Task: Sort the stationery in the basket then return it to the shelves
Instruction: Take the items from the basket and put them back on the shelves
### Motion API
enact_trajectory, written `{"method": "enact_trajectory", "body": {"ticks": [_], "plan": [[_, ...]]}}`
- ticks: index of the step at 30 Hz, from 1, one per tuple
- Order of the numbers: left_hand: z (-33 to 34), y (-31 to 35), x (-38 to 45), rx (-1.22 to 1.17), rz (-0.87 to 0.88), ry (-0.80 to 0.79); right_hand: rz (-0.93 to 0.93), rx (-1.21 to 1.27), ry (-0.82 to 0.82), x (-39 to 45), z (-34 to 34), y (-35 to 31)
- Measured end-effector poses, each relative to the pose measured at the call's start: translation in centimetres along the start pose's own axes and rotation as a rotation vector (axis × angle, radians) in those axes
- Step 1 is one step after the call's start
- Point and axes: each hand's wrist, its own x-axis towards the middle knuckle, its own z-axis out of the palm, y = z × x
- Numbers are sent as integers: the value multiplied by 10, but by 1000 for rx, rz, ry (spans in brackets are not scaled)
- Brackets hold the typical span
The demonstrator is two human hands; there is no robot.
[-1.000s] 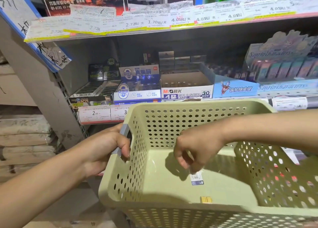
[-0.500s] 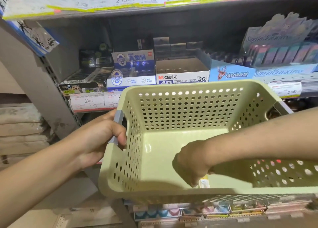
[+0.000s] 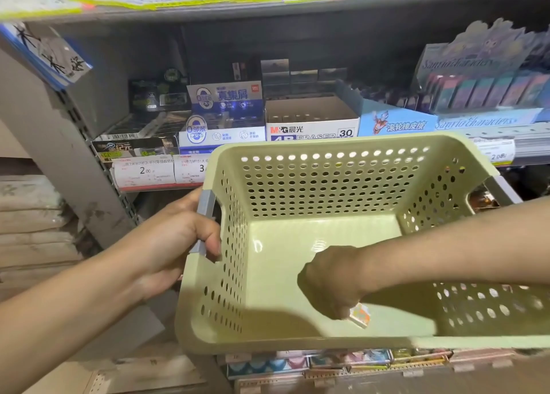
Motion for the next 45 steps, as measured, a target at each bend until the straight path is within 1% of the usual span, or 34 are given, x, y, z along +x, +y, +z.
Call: {"method": "enact_trajectory", "body": {"ticks": [1,2,4,8,10,12,14,20,23,27,29,33,34,37,38,43,45], "plan": [[0,0,0,-2,-2,1,14,-19,10,1,0,-1],[0,0,0,-2,-4,0,25,-21,-18,1,-1,-3],[0,0,1,1,-11,-4,-2,6,-16,-1,-1,4],[0,-2,3,-3,-28,-9,-88,115,-45,-4,-12,14],[-1,-2,4,-5,-38,-6,-62,168,-23,-10,-21,21],[-2,-1,4,2,-45,-1,-21,295,36,-14,-26,31],[-2,1,3,2,-50,3,-19,427,108,-17,-30,39],[-5,2,3,26,-52,-4,-99,756,247,-37,-47,56],[-8,3,3,35,-54,-8,-111,947,362,-46,-53,66],[-9,5,1,37,-52,-28,-190,1131,456,-67,-65,83],[-9,6,0,35,-47,-26,-220,1179,520,-77,-72,96],[-9,7,-2,35,-50,-12,-189,1187,736,-90,-94,123],[-9,7,-2,37,-48,-8,-150,1162,794,-89,-100,130],[-8,7,-3,46,-44,5,67,1015,969,-76,-115,152],[-7,7,-3,44,-42,6,125,957,993,-69,-120,158],[-8,7,-6,37,-41,2,349,694,851,-37,-131,176],[-8,8,-7,35,-42,6,401,622,826,-28,-130,178]]}}
